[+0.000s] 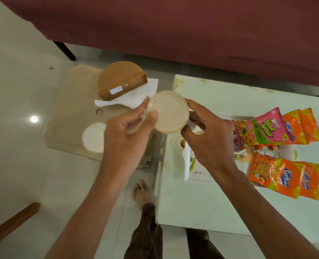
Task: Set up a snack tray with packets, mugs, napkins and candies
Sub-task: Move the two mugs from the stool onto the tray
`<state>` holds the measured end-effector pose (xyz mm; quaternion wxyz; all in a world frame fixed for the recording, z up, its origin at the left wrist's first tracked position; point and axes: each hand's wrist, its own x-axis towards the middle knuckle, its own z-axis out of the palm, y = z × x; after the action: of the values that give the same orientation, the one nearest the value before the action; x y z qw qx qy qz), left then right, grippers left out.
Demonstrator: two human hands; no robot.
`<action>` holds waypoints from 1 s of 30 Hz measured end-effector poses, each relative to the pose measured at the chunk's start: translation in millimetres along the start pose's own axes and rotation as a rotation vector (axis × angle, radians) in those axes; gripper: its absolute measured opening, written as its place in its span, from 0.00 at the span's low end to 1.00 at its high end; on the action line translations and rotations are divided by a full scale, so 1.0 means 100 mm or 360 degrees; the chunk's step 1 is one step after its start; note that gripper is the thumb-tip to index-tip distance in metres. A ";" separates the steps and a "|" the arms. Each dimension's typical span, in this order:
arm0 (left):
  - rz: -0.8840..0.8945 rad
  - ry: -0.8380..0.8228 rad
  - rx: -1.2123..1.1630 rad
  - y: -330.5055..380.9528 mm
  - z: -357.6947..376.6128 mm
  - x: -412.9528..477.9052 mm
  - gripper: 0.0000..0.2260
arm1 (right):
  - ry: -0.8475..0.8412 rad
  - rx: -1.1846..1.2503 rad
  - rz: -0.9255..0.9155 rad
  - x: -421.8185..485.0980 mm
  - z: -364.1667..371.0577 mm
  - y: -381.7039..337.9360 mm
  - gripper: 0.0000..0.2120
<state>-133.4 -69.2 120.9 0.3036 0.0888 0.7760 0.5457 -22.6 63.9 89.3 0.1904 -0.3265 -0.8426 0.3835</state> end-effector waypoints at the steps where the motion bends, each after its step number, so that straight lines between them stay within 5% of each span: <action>1: -0.0067 -0.0068 -0.0121 -0.01 0.13 -0.07 0.16 | 0.0012 -0.0004 0.0032 -0.06 -0.12 0.09 0.25; 11: -0.0456 -0.0241 -0.0242 -0.43 1.52 -0.23 0.30 | -0.0331 -0.0182 0.0106 -0.12 -0.97 1.17 0.26; 17: -0.0483 -0.0215 -0.0240 -0.58 2.01 -0.10 0.20 | -0.0612 -0.0350 0.0157 0.18 -1.07 1.68 0.27; 30: -0.0565 -0.0117 -0.0126 -0.74 2.40 0.17 0.12 | -0.0647 -0.0374 0.0163 0.36 -0.90 2.12 0.31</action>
<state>4.1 100.6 -4.5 0.4264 -0.0416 0.7457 0.5102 88.6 240.4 -14.0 -0.0421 -0.3048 -0.8849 0.3497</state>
